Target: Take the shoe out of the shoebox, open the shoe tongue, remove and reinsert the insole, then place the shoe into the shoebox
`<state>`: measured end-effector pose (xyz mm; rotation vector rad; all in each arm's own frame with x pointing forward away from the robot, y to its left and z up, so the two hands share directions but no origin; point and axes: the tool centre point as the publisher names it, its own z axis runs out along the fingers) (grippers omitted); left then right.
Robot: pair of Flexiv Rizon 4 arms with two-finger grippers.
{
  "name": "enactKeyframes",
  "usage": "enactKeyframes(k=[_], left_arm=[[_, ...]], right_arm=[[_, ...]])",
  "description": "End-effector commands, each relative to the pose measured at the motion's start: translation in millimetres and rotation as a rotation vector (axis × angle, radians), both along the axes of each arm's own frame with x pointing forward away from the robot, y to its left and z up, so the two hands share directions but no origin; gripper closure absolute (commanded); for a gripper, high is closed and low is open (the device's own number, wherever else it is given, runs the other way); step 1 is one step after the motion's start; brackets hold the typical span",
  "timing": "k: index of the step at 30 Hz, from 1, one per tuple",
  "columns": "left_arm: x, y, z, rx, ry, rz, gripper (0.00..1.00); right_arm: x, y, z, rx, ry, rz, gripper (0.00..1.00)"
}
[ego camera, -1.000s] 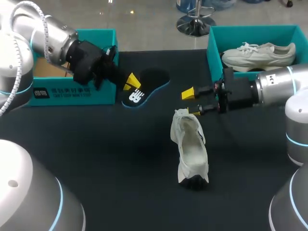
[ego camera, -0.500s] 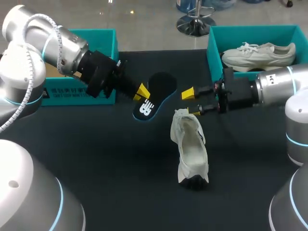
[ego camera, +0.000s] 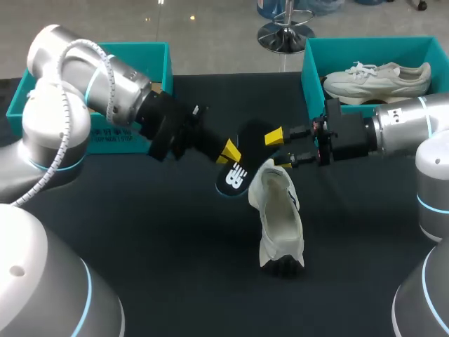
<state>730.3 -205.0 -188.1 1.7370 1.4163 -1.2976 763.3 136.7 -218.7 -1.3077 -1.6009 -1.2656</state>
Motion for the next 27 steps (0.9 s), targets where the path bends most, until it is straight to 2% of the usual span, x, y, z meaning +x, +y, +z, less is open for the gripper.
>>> enactKeyframes(k=[1, 12, 13, 14, 27], left_arm=[[-0.2, -17.3, -6.4, -0.003, -0.003, -0.008, 1.00], [3.0, -30.9, -7.7, -0.003, -0.019, -0.006, 1.00], [3.1, -30.9, -7.9, -0.001, -0.019, -0.006, 1.00], [3.1, -30.7, -8.5, 0.001, -0.019, -0.005, 1.00], [2.1, -29.3, -12.8, 0.033, -0.029, 0.017, 1.00]], right_arm=[[0.5, 1.6, -1.0, -0.001, 0.000, -0.001, 0.00], [0.5, 1.6, -1.0, -0.001, 0.000, -0.001, 0.00], [0.5, 1.6, -1.0, -0.001, 0.000, -0.001, 0.59], [0.5, 1.6, -1.0, -0.001, 0.000, -0.001, 1.00], [0.5, 1.6, -1.0, -0.001, 0.000, -0.001, 1.00]])
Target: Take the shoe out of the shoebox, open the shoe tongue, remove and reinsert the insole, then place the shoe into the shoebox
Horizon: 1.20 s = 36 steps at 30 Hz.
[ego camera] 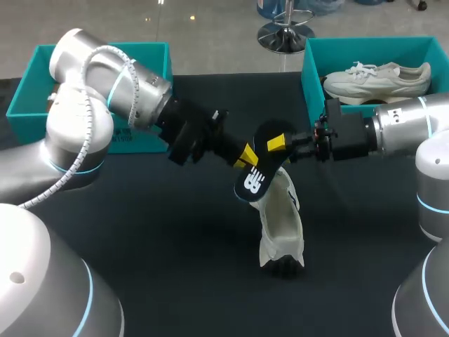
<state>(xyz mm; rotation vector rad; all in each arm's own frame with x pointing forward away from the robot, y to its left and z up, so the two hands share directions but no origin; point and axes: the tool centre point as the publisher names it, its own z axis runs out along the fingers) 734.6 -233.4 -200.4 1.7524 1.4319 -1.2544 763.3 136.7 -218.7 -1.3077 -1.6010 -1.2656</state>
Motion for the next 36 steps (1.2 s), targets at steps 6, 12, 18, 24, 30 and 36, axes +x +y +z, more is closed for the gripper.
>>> enactKeyframes(k=[6, 12, 18, 24, 30, 36], left_arm=[[-2.2, 0.3, -1.8, 0.024, -0.008, 0.007, 1.00], [-2.1, 5.5, -2.3, 0.027, -0.004, 0.007, 1.00], [10.9, 20.6, 6.7, 0.011, 0.008, -0.010, 0.00], [52.0, 54.7, 26.5, 0.029, -0.048, 0.031, 0.00], [81.1, 82.4, 47.6, 0.123, -0.186, -0.009, 0.00], [93.9, 96.7, 68.0, 0.216, -0.313, -0.066, 0.00]], right_arm=[[0.5, 1.6, -1.0, 0.000, 0.000, -0.001, 1.00], [0.5, 1.6, -1.0, 0.000, 0.000, -0.001, 1.00], [0.5, 1.6, -1.0, 0.000, 0.000, -0.001, 1.00], [0.5, 1.6, -1.0, 0.000, 0.000, -0.001, 1.00], [0.5, 1.6, -1.0, 0.000, 0.000, -0.001, 1.00], [0.5, 1.6, -1.0, 0.000, 0.000, -0.001, 1.00]])
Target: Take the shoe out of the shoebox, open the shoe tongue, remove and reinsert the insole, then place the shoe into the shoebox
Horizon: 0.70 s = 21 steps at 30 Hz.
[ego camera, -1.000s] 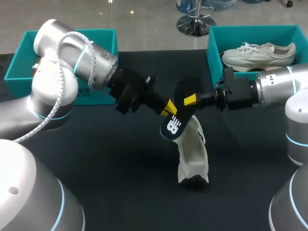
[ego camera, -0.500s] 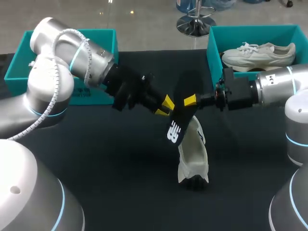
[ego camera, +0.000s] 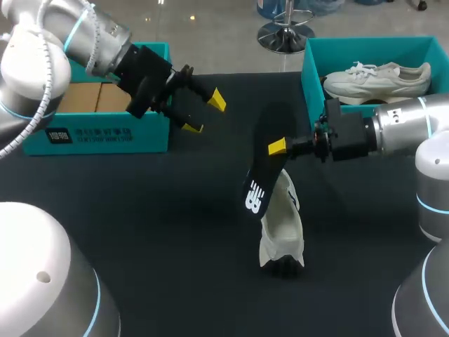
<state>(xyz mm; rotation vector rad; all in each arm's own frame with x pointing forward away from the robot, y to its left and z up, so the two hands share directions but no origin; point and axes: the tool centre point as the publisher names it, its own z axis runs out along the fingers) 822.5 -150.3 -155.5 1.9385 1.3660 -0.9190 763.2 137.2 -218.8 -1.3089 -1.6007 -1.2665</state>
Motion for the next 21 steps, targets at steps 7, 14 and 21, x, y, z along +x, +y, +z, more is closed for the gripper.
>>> enactKeyframes(k=[7, 14, 21], left_arm=[[4.9, 10.1, 35.0, 0.274, -0.054, -0.137, 0.00], [4.9, 10.1, 35.0, 0.274, -0.054, -0.137, 0.00], [4.9, 10.1, 35.0, 0.274, -0.054, -0.137, 0.00]], right_arm=[[0.6, 1.1, -0.9, 0.000, 0.000, 0.001, 1.00], [0.6, 1.1, -0.9, 0.000, 0.000, 0.001, 1.00], [0.6, 1.1, -0.9, 0.000, 0.000, 0.001, 1.00]])
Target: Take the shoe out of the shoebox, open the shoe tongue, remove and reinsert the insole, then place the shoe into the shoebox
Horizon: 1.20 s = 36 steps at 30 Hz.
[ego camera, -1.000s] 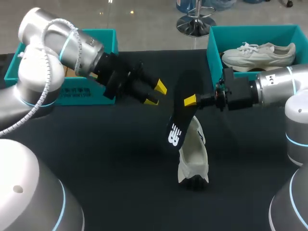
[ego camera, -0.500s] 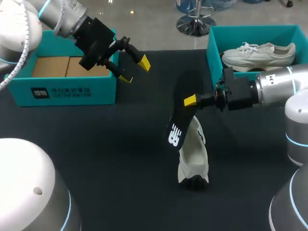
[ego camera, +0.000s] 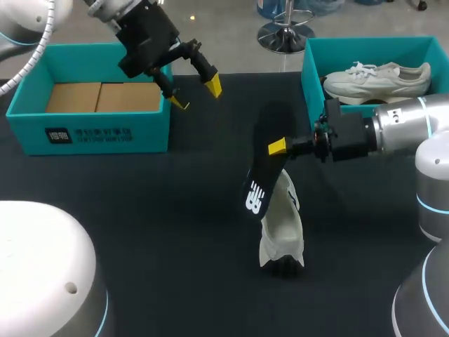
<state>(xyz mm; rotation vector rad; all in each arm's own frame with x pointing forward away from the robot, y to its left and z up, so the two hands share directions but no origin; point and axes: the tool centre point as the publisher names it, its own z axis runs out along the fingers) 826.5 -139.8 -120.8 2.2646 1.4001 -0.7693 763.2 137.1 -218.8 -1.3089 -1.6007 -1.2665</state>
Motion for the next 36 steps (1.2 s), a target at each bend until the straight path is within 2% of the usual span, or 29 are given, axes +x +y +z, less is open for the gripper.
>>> enactKeyframes(k=[1, 6, 11, 18, 28, 36], left_arm=[[0.9, -0.3, 0.3, 0.004, -0.001, -0.002, 0.00], [0.9, -0.3, 0.3, 0.004, -0.001, -0.002, 0.00], [-17.6, -7.1, 4.1, 0.075, 0.011, 0.015, 0.00], [-30.1, -15.6, 1.8, 0.166, -0.006, 0.024, 0.00], [-23.8, -24.5, -1.9, 0.263, 0.079, 0.101, 0.00], [-24.5, -26.5, -1.5, 0.267, 0.108, 0.110, 0.00]], right_arm=[[0.6, 1.2, -0.9, 0.000, 0.000, 0.001, 1.00], [0.6, 1.2, -0.9, 0.000, 0.000, 0.001, 1.00], [0.6, 1.2, -0.9, 0.000, 0.000, 0.001, 1.00], [0.6, 1.2, -0.9, 0.000, 0.000, 0.001, 1.00], [0.6, 1.2, -0.9, 0.000, 0.000, 0.001, 1.00], [-5.1, 7.1, 1.2, 0.001, 0.042, 0.128, 1.00]])
